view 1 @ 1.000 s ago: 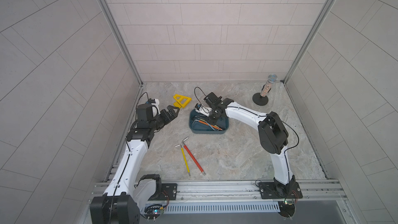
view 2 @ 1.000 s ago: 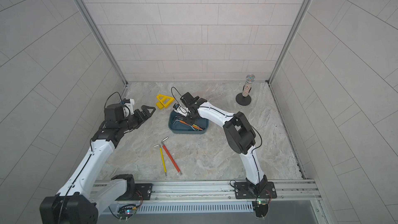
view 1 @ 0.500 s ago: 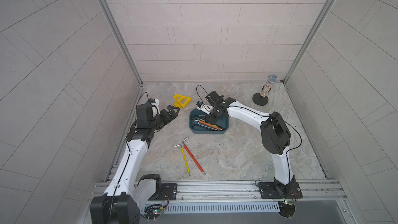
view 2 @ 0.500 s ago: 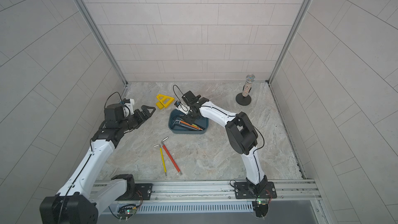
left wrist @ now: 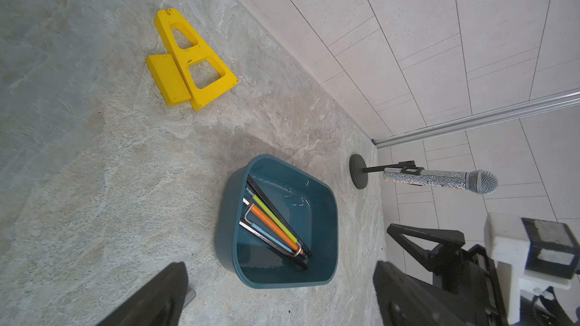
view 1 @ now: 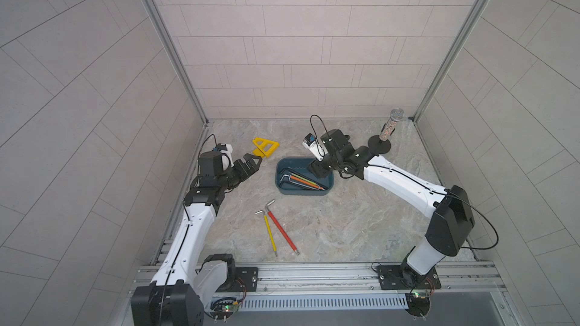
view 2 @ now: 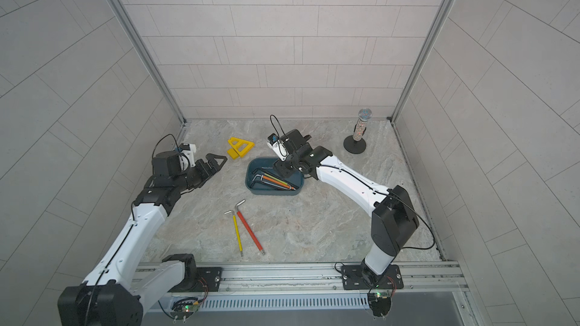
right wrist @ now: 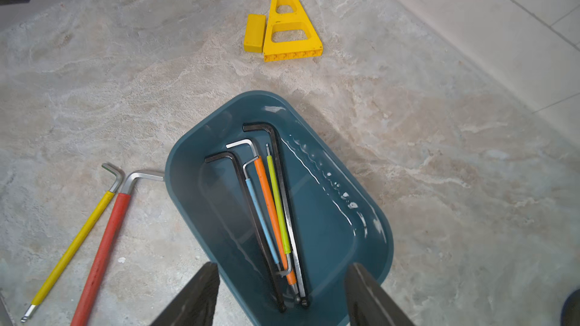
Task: Put the hex key on the desktop into the storage box
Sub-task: Pick up the Allen key from the center of the board.
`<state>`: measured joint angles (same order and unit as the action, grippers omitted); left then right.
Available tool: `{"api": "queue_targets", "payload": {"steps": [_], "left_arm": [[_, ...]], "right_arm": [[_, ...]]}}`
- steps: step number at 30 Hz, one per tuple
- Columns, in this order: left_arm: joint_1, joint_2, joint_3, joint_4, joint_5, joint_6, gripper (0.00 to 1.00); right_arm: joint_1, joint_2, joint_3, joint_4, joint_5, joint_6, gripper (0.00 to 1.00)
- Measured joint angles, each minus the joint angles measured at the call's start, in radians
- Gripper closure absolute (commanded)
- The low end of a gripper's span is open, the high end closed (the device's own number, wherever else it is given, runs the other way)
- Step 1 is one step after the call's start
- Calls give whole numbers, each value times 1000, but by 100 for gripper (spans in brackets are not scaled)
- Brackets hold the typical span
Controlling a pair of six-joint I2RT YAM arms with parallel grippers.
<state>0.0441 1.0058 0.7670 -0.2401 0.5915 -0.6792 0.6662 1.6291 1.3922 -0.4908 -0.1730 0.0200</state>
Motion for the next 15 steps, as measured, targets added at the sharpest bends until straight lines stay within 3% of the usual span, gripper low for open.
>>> {"api": "queue_targets", "payload": {"steps": [15], "left_arm": [[2,-22,2,-72,-37,52,0]], "right_arm": [[165,-137,-275,45,53,222,37]]}}
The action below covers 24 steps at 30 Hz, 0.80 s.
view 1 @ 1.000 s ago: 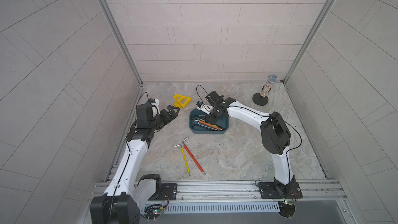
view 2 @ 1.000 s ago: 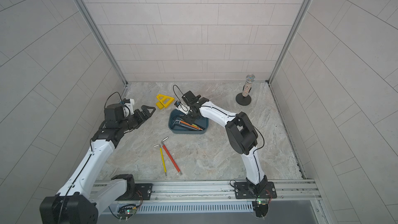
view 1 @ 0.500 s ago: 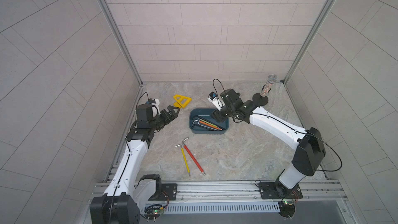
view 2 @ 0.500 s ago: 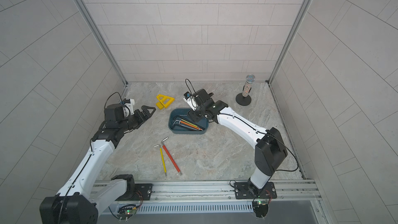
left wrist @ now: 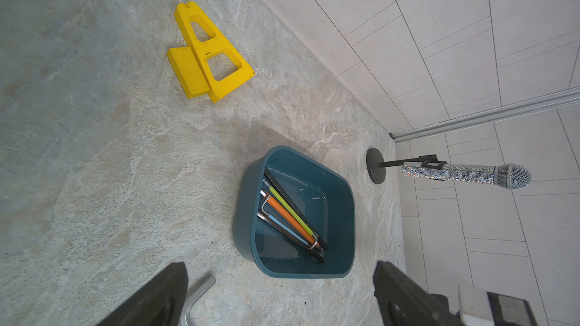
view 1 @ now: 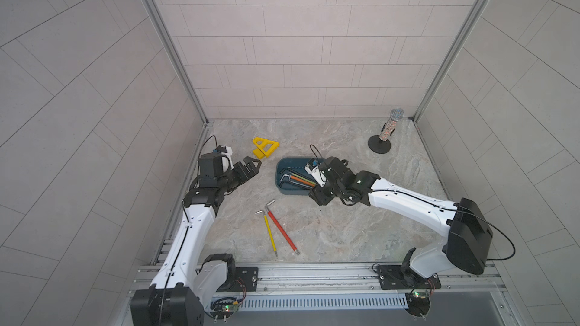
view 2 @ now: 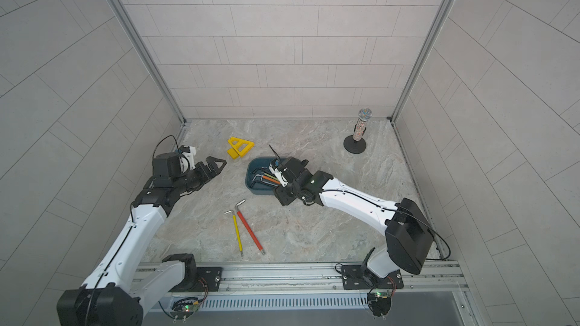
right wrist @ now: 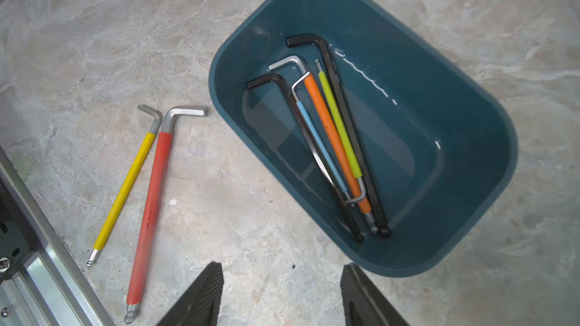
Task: Put the hex key on the desktop into the storage box
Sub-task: Pick up the Allen key from the center of the board.
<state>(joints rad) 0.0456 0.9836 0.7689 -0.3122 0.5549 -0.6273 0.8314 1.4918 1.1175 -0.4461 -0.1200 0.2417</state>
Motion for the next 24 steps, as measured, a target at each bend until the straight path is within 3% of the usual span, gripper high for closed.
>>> {"api": "queue_targets", "payload": {"steps": [5,13,24], "left_arm": [[0,-21,0,-9,-21,8,0],[8,-39,9,-61,-80,32,0],[98,-33,22,-105,-112,41,0]], "right_arm": [[55,9,6,-5,36,40,40],[144,141,50,-16,53,108,43],[262,302,149,36,58,227,44]]}}
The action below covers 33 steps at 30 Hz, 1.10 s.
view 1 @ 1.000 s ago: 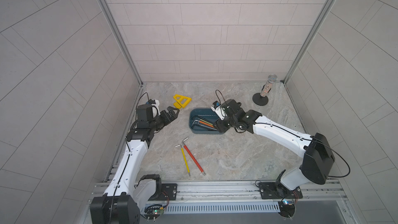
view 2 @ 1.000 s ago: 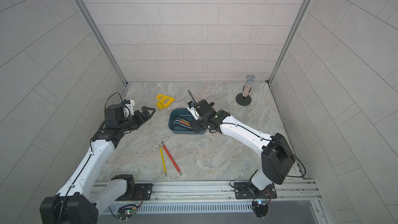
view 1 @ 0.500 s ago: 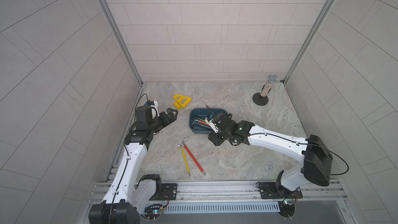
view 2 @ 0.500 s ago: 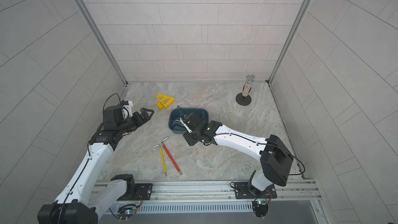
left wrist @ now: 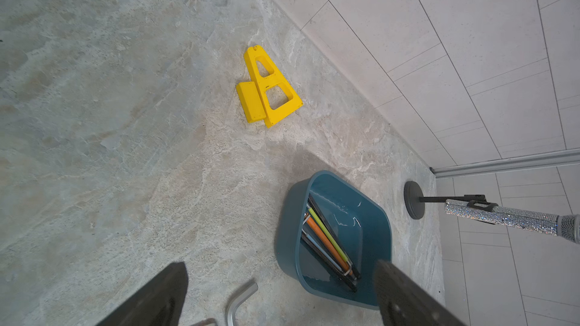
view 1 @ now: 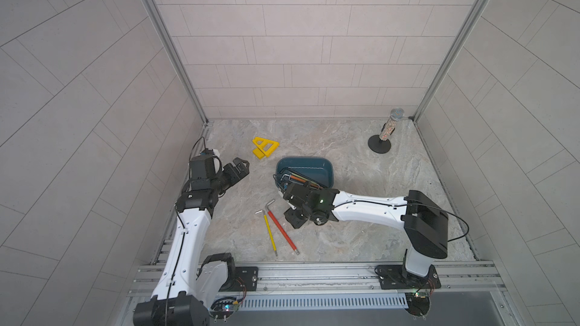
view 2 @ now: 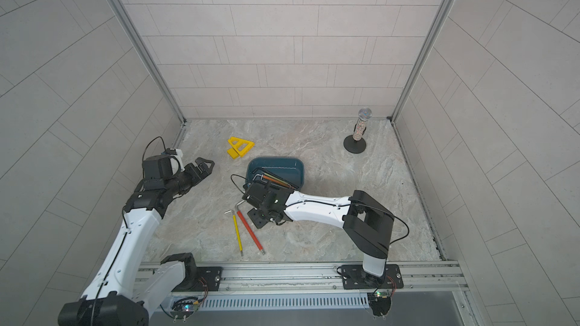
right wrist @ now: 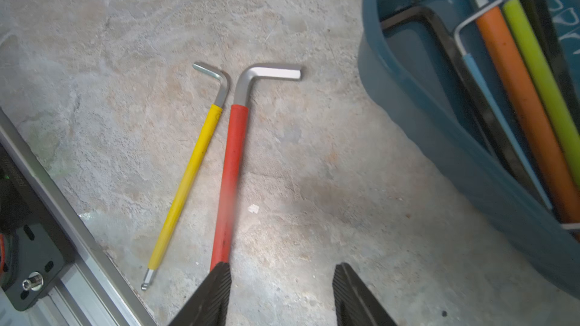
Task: Put the hex key on the desktop into the storage box
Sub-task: Pick up the Allen key from the center of the board.
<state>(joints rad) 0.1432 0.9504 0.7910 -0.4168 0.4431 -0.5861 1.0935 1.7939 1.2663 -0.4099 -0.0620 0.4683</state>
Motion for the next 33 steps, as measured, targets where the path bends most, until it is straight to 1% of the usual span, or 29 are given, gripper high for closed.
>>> {"api": "queue_targets", "payload": {"steps": [8,15,24,33], "left_arm": [[57,8,2,-3,10,-2,0],[75,8,2,-2,22,-8,0],[87,6,2,-2,31,-13,0],[91,6,2,1,46,-24,0]], "right_arm": [[68,82,63,0,19,45,44],[111,131,80,-12,50,69,44],[134,195,84,-32,92,105,47],[134,202,58,-21,136,142,49]]}}
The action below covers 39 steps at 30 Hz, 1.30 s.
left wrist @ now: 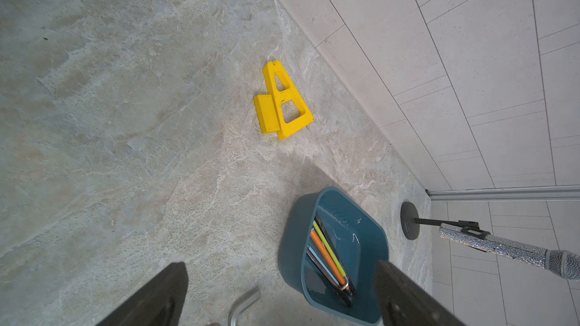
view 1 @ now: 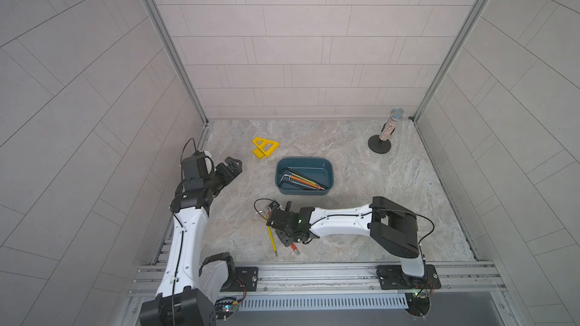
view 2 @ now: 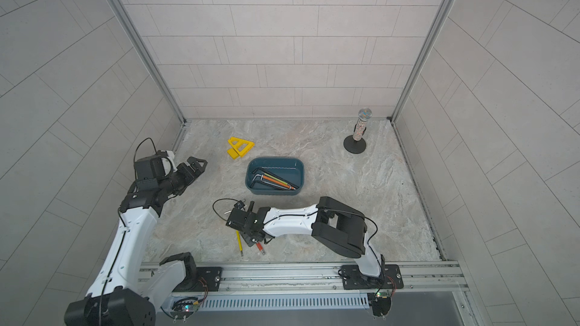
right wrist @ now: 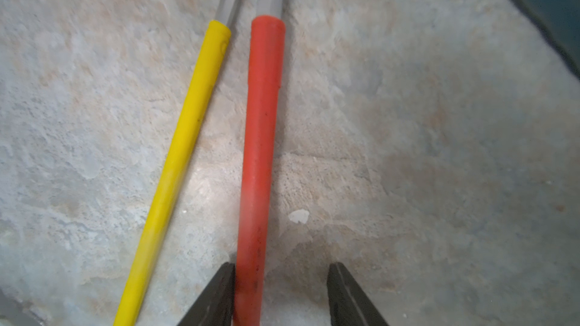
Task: Put the hex key on the desktop into the storage box
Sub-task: Pick up the Allen key from the center of the board.
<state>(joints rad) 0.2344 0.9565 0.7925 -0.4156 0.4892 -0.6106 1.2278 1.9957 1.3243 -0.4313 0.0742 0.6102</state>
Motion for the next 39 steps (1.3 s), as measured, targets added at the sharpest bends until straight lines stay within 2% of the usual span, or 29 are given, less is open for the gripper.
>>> {"api": "queue_targets", "payload": {"steps": [7,12,16,21,39], "left_arm": [[0,0,0,0,6,-2,0],[0,0,0,0,8,-2,0],[0,0,0,2,10,-2,0],[1,0,0,8,18,-3,0],[1,3,-12,59,77,-29,0]], "right_arm": [[0,-6,-18,25,11,17,55],[-3,-6,-24,45,25,36,71],[-5,-10,-37,72,33,39,87],[-8,-39,-74,73,57,43,100],[-11,-324,-131,-69,92,-57,100]]}}
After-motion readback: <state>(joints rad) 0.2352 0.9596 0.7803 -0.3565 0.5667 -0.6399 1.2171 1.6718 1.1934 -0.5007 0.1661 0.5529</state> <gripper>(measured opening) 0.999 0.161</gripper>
